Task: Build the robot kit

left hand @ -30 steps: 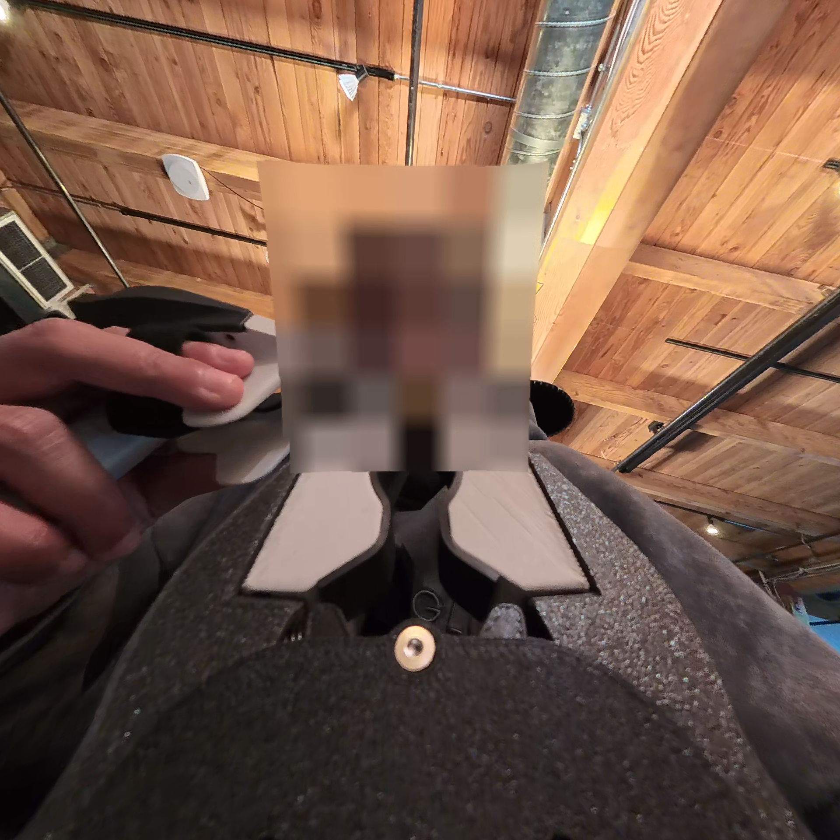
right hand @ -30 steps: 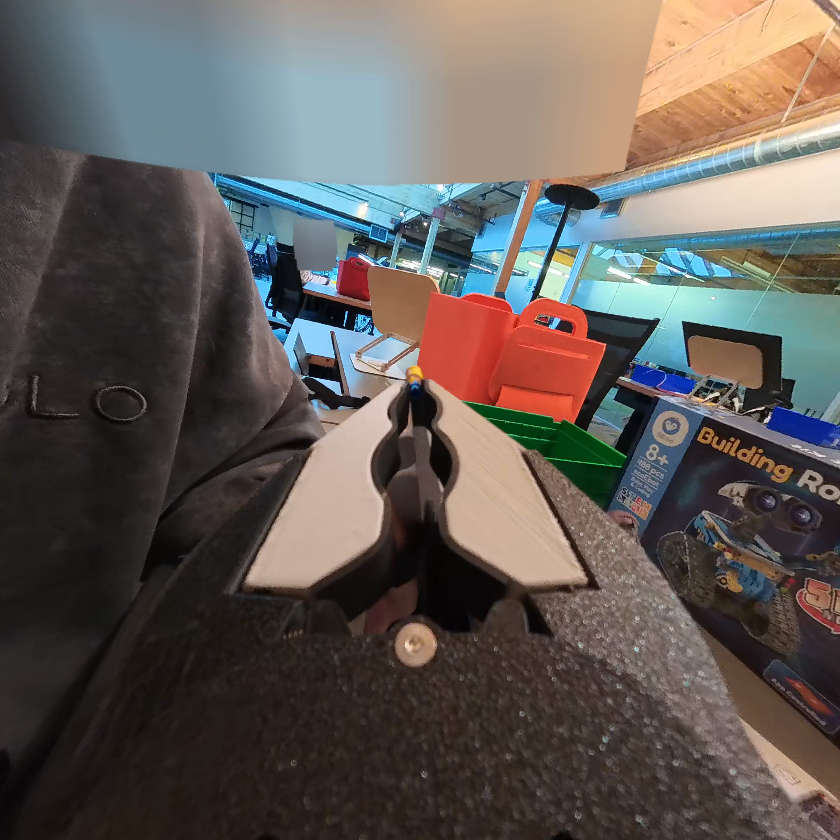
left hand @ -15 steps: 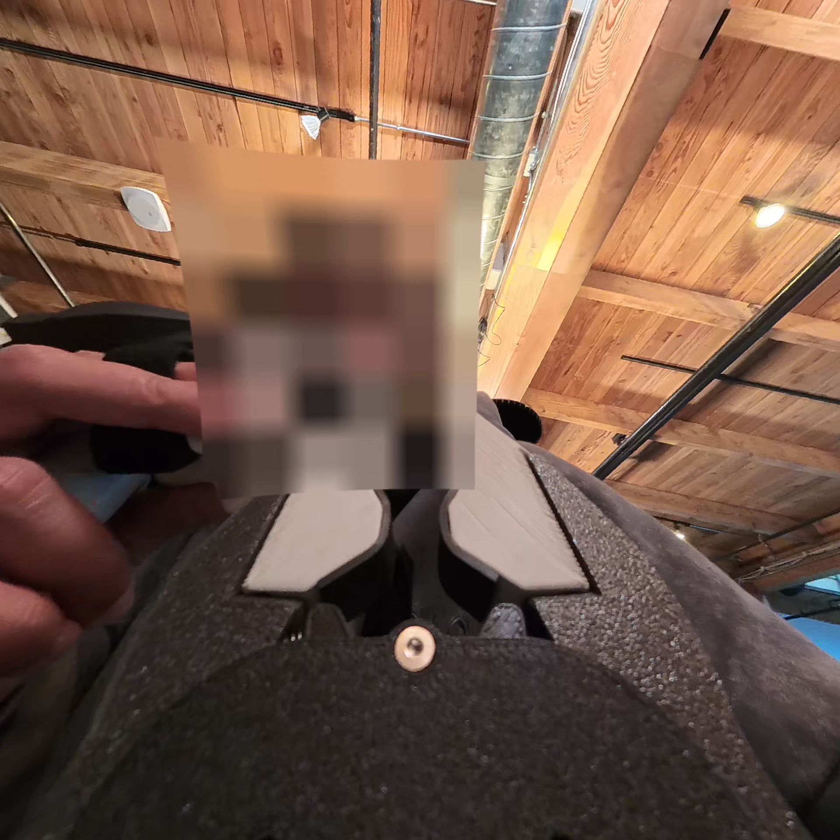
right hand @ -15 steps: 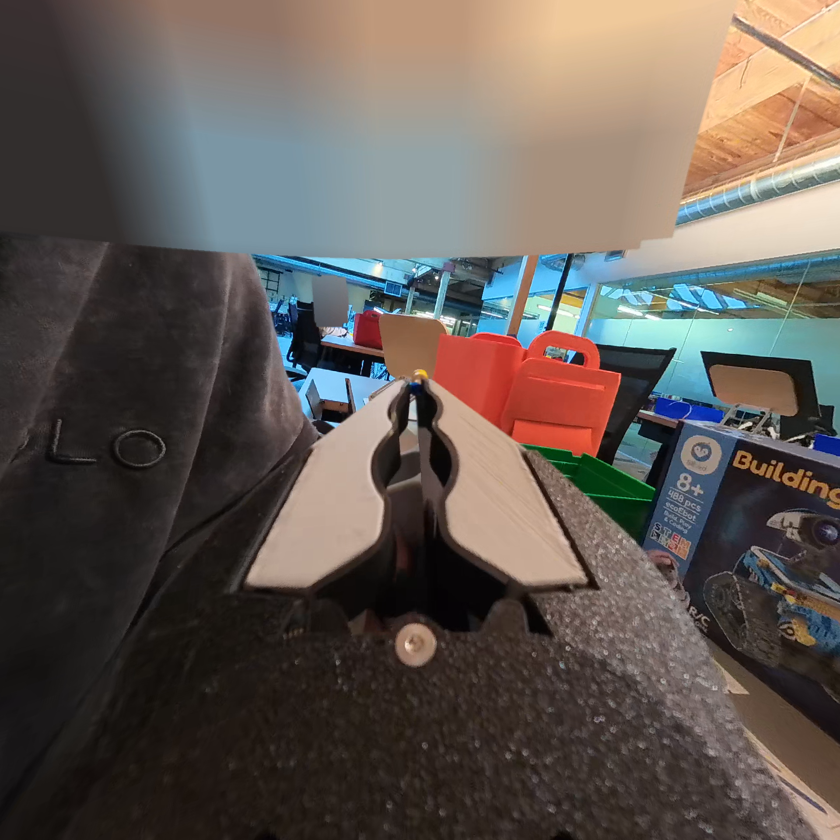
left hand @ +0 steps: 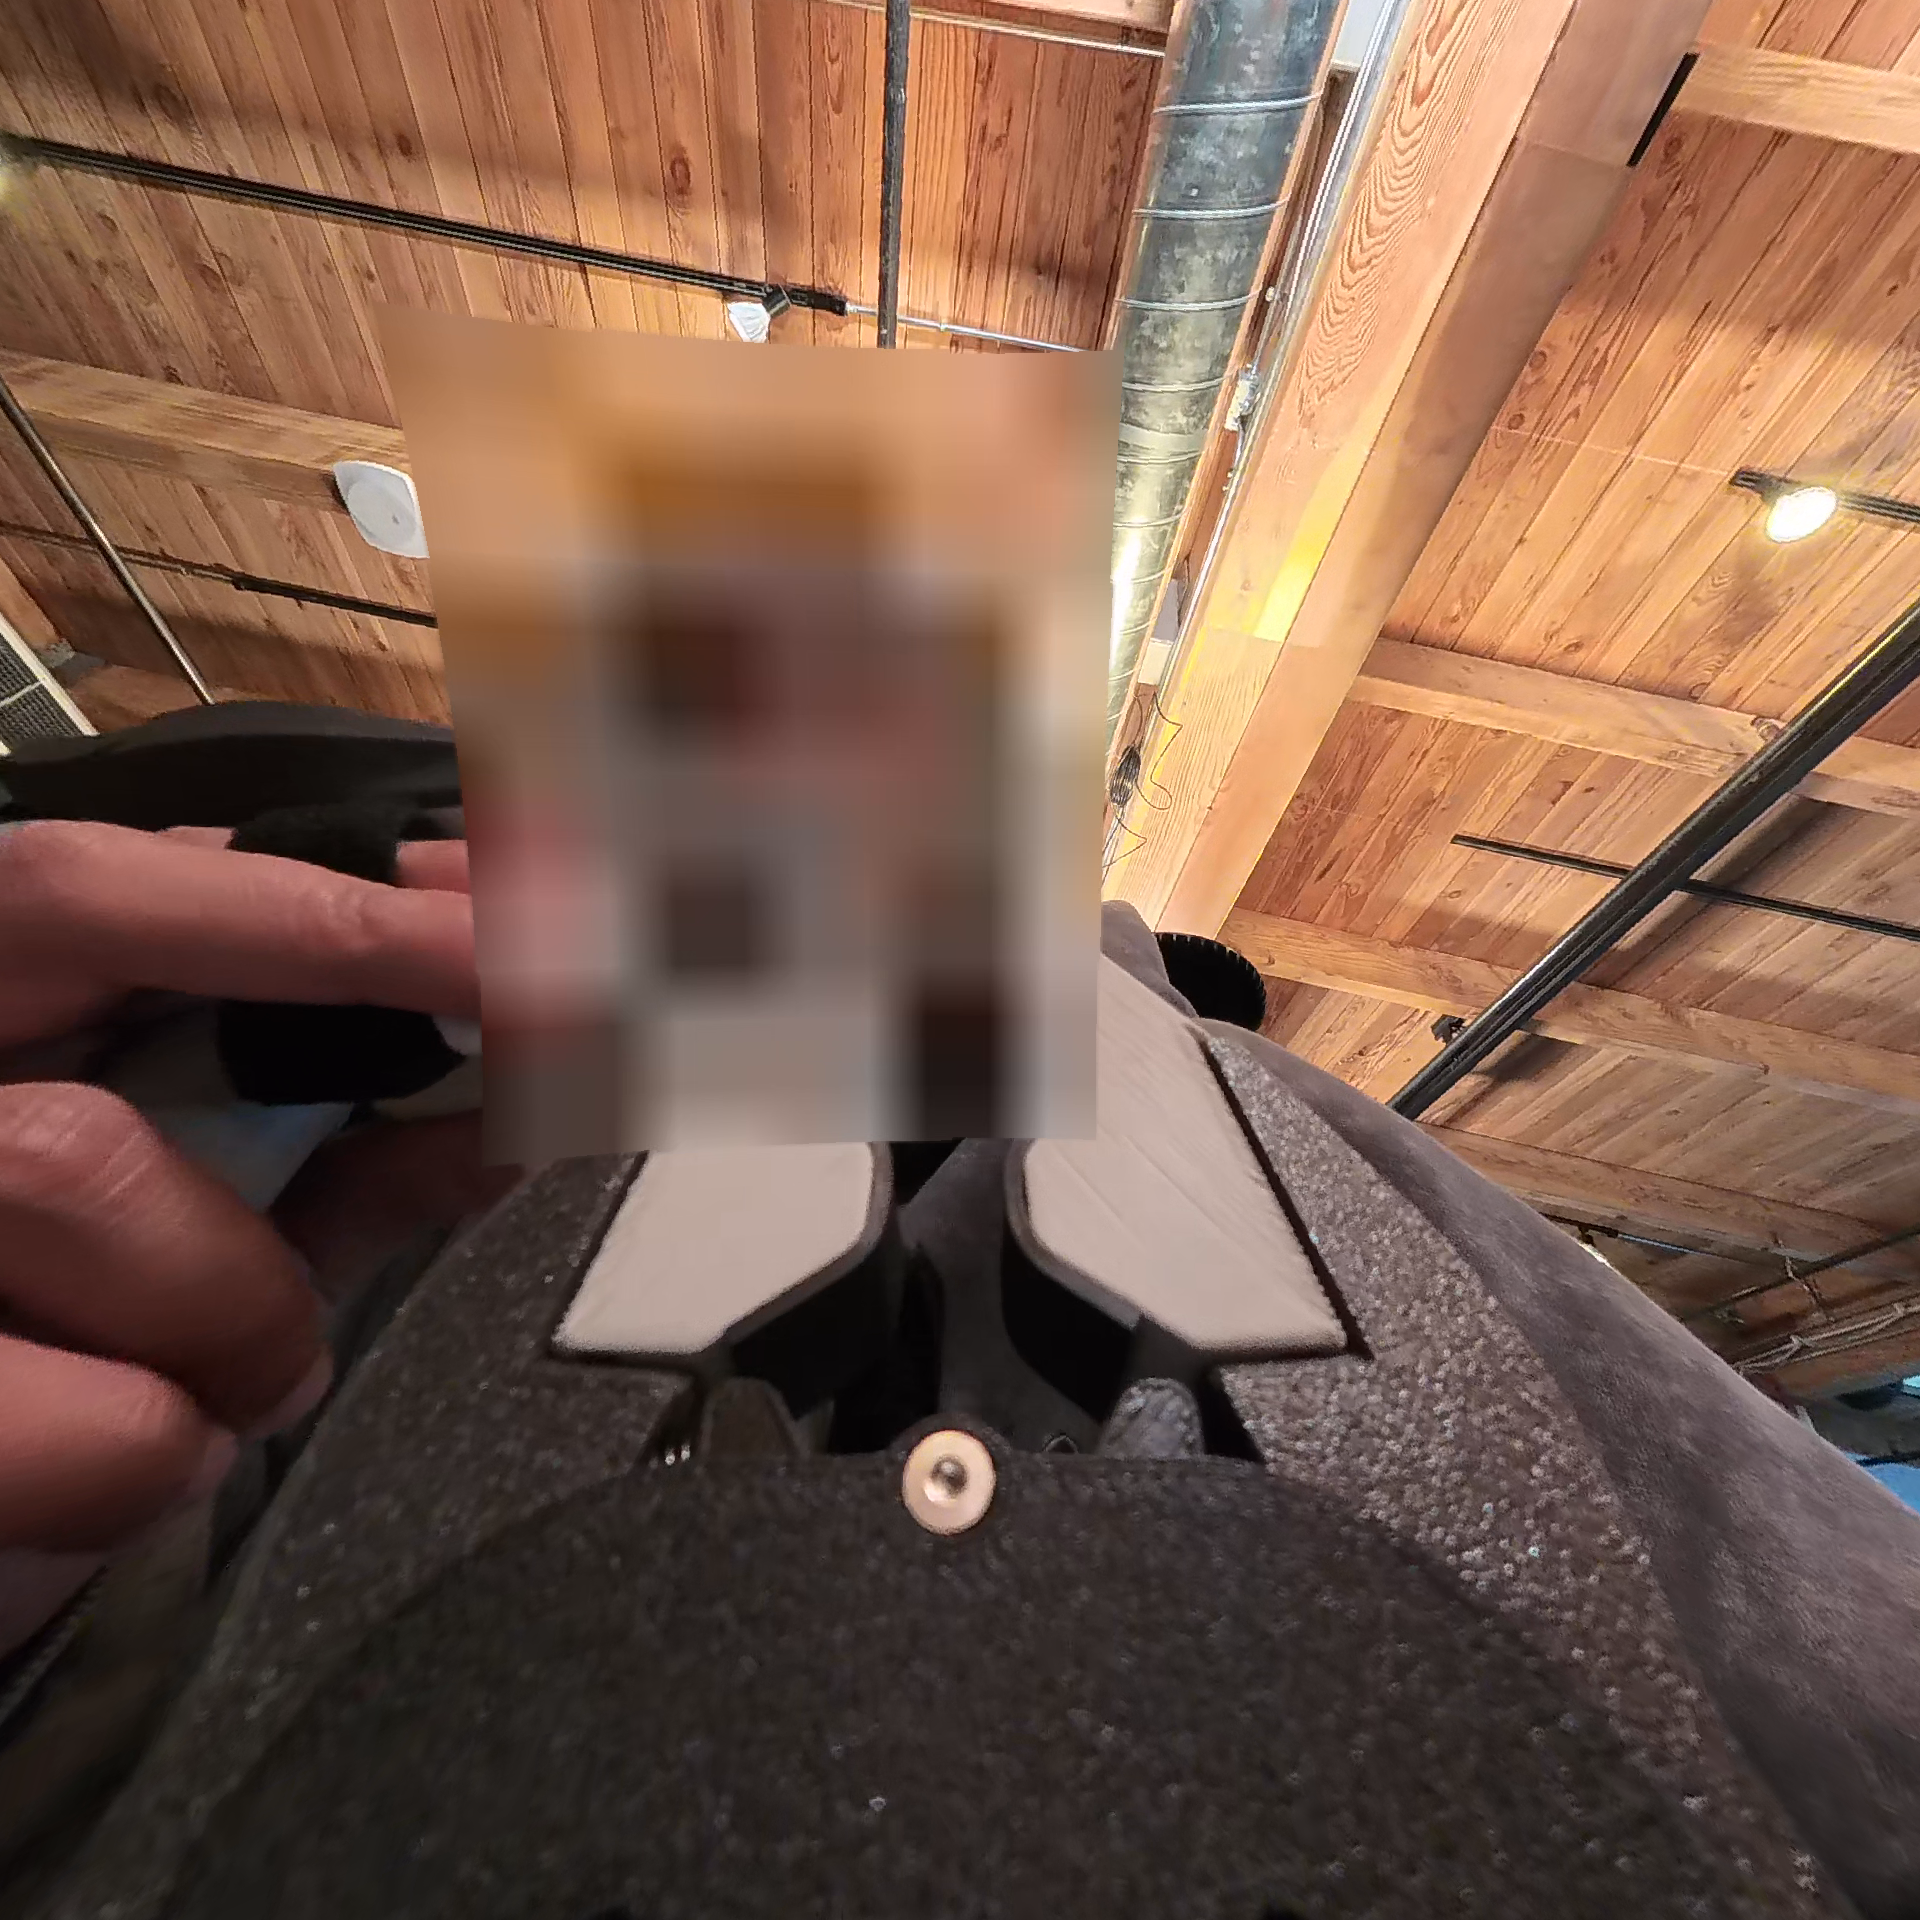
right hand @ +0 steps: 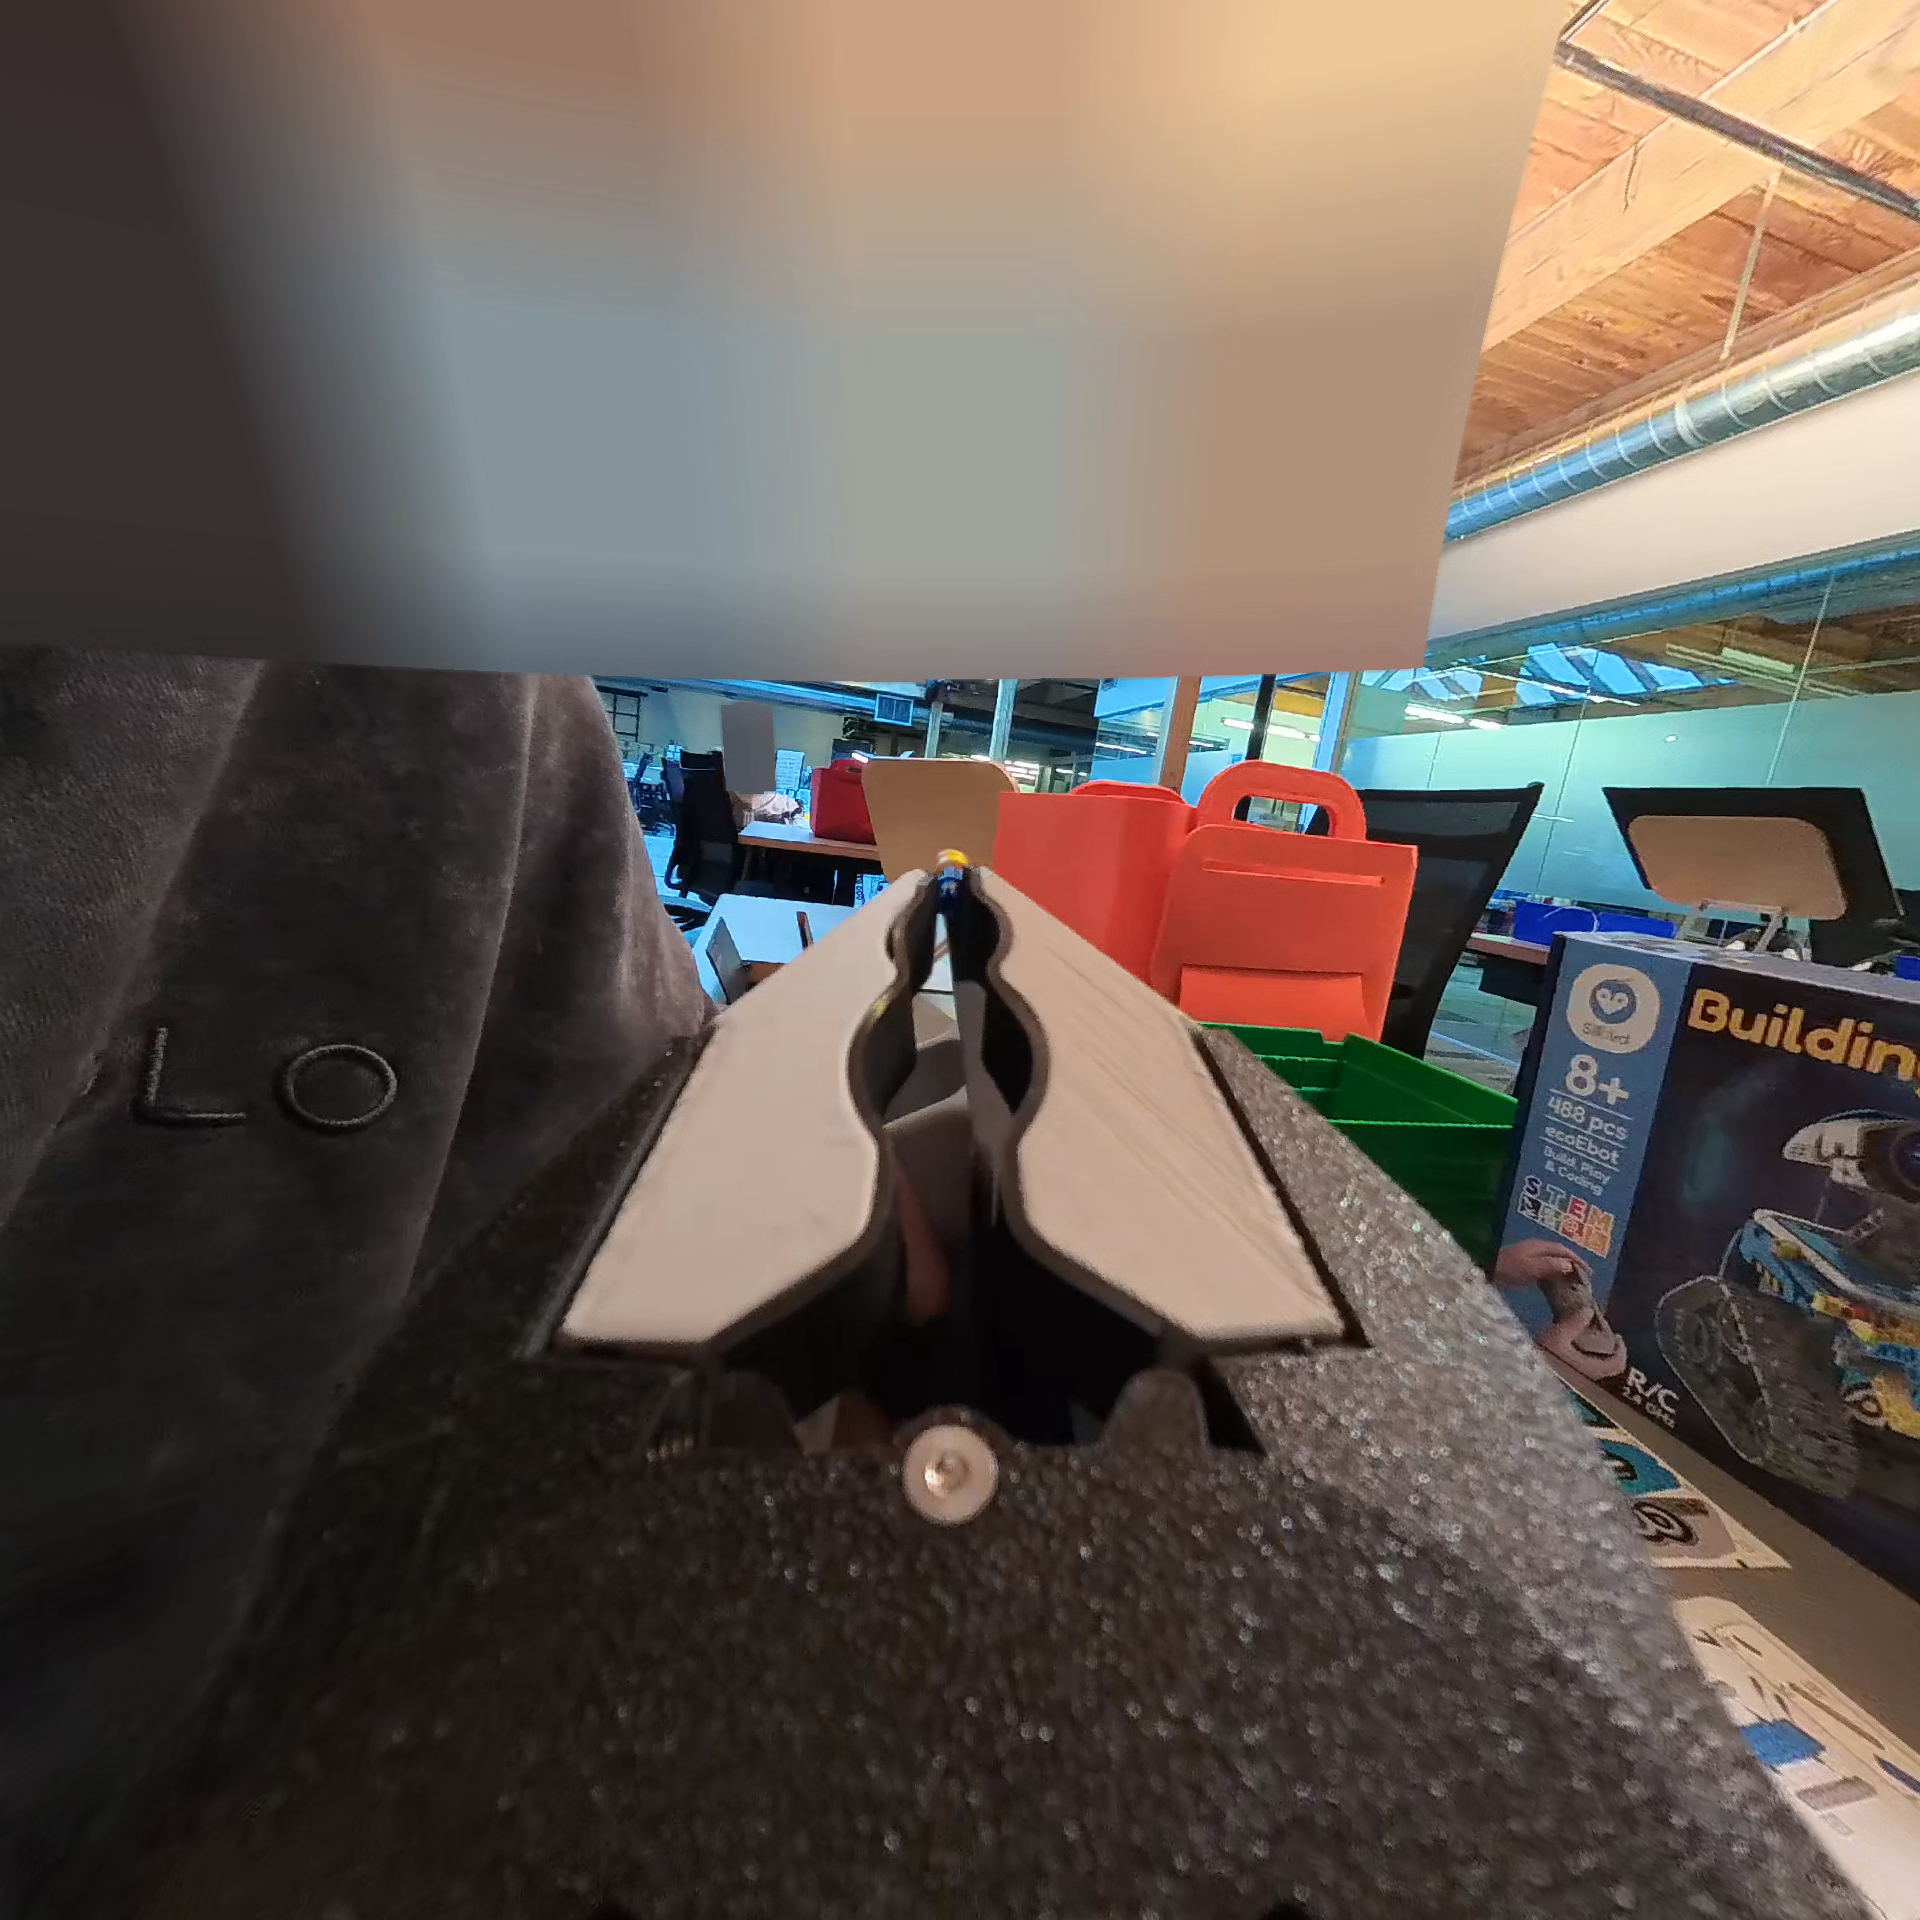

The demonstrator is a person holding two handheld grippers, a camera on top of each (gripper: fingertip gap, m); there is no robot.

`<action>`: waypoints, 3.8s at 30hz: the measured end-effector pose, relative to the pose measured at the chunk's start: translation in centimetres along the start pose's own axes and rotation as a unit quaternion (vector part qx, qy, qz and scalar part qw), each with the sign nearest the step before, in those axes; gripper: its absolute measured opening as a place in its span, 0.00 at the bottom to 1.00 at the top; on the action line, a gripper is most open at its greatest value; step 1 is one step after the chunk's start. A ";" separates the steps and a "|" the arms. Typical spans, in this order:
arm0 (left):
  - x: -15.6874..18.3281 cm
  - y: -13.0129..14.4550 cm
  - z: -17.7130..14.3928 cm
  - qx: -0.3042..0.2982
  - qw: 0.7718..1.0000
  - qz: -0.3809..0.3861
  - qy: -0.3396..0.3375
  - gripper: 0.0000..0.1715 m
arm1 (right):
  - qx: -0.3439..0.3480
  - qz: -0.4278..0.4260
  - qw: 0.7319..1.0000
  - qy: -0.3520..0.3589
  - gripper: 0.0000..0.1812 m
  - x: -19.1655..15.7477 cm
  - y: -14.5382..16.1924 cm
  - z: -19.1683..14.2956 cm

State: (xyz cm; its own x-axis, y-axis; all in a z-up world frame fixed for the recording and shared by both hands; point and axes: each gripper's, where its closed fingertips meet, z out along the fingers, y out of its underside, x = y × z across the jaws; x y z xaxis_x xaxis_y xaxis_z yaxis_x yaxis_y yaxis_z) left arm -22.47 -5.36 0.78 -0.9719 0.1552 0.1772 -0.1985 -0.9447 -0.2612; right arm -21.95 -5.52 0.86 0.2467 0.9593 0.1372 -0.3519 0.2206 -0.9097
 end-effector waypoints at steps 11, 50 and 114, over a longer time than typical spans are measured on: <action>0.0 0.3 0.2 -0.012 1.000 0.008 -0.003 0.04 | 0.011 0.042 0.999 -0.025 0.02 -0.3 -0.1 0.0; -0.8 0.0 -0.4 -0.038 0.995 0.060 -0.067 0.04 | -0.011 0.075 0.996 -0.038 0.02 -0.2 0.3 -1.1; -1.6 1.2 -0.9 -0.159 0.956 0.177 -0.171 0.04 | -0.016 0.297 0.944 -0.144 0.02 -0.6 1.0 -1.9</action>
State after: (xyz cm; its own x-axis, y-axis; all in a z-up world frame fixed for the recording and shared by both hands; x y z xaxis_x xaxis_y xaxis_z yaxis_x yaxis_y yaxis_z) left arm -21.23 -6.47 -0.66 -0.8983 -0.3120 0.3094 0.0532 -0.7762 -0.6282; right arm -20.77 -6.19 -0.91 -0.2430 0.9214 -0.3034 -0.3221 -0.3716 -0.8707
